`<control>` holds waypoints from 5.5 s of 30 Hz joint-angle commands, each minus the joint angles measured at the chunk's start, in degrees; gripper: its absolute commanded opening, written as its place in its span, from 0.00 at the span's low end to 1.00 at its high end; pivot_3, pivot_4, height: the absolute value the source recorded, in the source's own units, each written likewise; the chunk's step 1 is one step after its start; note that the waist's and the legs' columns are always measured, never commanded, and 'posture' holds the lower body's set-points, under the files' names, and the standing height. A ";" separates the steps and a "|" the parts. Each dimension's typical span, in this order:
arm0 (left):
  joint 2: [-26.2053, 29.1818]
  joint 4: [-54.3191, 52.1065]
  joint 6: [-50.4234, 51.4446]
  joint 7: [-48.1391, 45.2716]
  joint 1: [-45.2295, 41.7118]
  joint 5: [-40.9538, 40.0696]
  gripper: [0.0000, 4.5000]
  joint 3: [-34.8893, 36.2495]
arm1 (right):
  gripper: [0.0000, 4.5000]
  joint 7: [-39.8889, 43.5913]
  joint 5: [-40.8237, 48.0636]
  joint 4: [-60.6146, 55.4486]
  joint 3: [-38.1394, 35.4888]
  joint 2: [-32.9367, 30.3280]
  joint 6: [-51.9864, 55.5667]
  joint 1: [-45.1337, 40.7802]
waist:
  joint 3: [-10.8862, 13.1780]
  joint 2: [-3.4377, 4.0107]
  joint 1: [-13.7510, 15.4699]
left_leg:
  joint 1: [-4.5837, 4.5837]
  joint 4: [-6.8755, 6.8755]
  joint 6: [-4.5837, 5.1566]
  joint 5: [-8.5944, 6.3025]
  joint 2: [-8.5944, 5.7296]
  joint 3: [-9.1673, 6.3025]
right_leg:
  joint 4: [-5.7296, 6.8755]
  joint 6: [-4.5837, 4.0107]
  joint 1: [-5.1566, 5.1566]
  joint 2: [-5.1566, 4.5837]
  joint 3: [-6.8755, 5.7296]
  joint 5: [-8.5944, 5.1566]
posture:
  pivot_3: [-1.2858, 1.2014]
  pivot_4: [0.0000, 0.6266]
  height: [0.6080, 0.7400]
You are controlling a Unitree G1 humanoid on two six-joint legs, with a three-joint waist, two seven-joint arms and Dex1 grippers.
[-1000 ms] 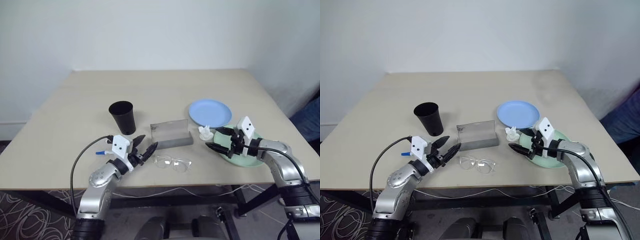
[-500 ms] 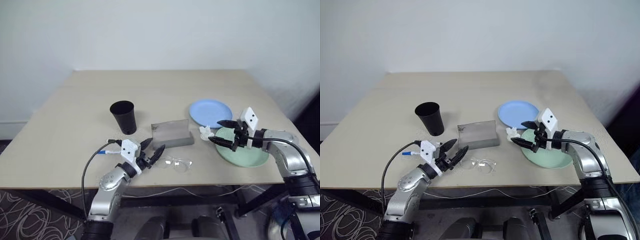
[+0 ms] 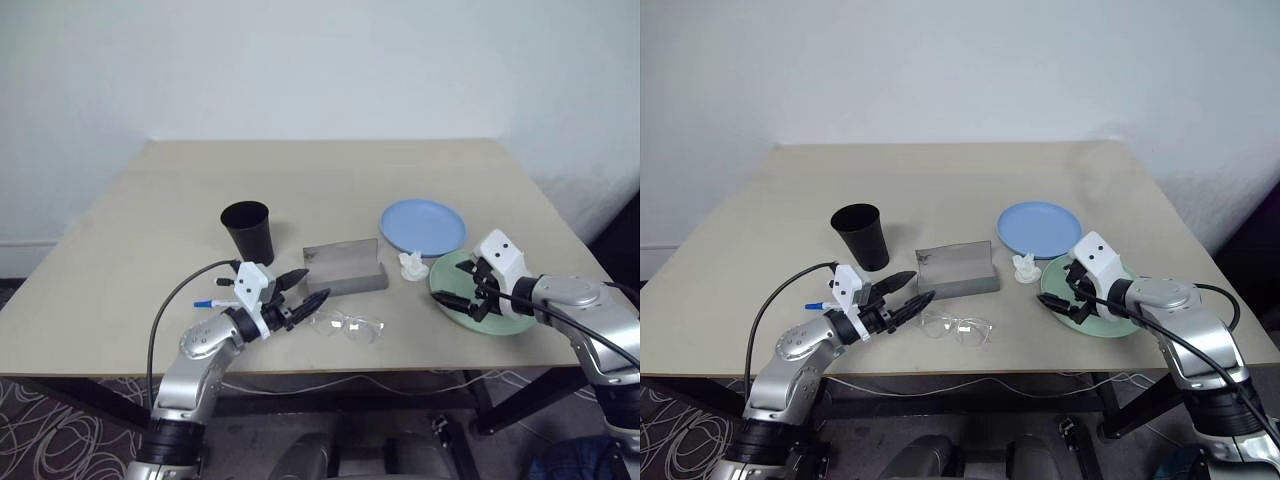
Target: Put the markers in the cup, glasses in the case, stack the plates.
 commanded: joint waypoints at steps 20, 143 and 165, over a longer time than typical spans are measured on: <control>-3.60 -1.76 2.25 -1.03 -3.86 -0.35 0.71 -4.98 | 0.98 -11.43 -10.79 -9.73 10.34 -6.84 9.18 5.62 | 0.08 -0.15 -0.03 | -0.06 0.02 0.03 -0.02 -0.02 0.03 | -0.10 0.05 0.01 -0.06 -0.05 -0.03 | 0.52 0.00 1.00; 0.13 -2.16 4.39 0.02 -6.36 -0.57 0.72 -0.69 | 0.12 -8.10 -16.62 80.78 2.05 20.40 -39.39 -46.29 | 0.10 -0.10 -0.78 | 0.52 -0.29 -0.08 0.17 0.00 0.18 | 0.03 -0.18 0.18 0.19 0.10 0.26 | 0.52 0.00 1.00; 10.88 6.36 10.51 -16.91 -19.48 0.30 0.72 -5.88 | 0.66 23.48 -8.32 60.81 2.54 15.49 -52.32 -27.93 | 0.13 -0.03 -2.74 | 0.96 -0.32 -0.06 0.17 -0.07 -0.02 | 0.00 0.05 0.70 0.25 0.09 0.19 | 0.52 0.00 1.00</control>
